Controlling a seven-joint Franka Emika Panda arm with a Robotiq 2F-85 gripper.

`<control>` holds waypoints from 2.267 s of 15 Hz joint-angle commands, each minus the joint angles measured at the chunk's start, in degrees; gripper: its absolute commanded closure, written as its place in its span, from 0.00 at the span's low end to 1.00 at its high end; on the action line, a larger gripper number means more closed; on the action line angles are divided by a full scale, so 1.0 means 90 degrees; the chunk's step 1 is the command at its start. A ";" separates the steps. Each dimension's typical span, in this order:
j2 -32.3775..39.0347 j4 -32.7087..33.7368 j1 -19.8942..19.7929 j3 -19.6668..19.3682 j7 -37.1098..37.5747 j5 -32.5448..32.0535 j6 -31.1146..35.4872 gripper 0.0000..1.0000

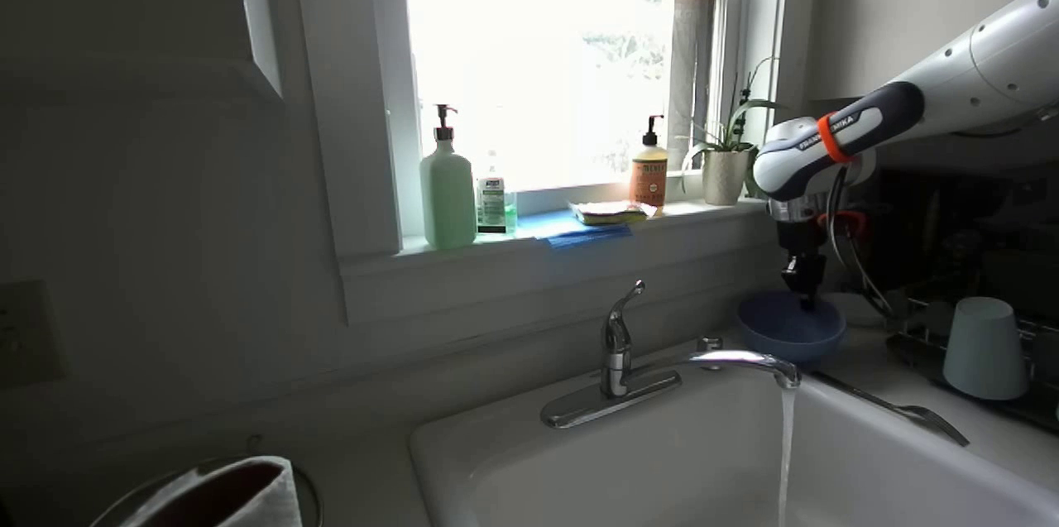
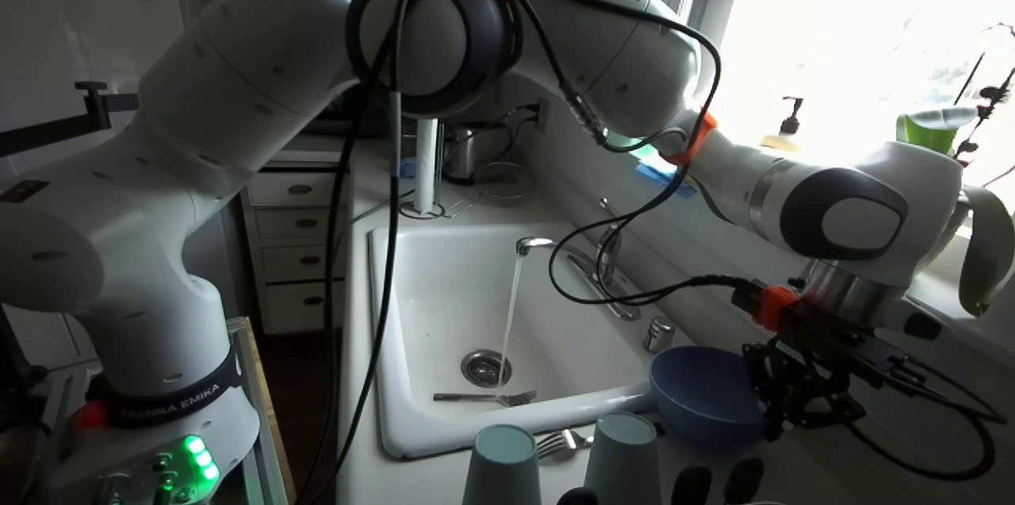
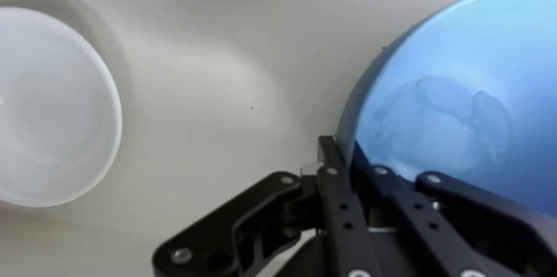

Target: Put water in the blue bowl, then close the tap handle

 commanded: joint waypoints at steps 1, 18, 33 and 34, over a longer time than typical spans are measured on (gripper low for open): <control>-0.0592 -0.0631 -0.0008 0.0126 -0.0367 0.0066 -0.0284 0.98; -0.1472 -0.1889 0.0590 0.0116 -0.0317 -0.0036 -0.0736 0.98; -0.2173 -0.3705 0.1075 0.0471 -0.1083 0.0100 -0.0942 0.98; -0.2235 -0.3822 0.1109 0.0493 -0.1055 0.0139 -0.0891 0.98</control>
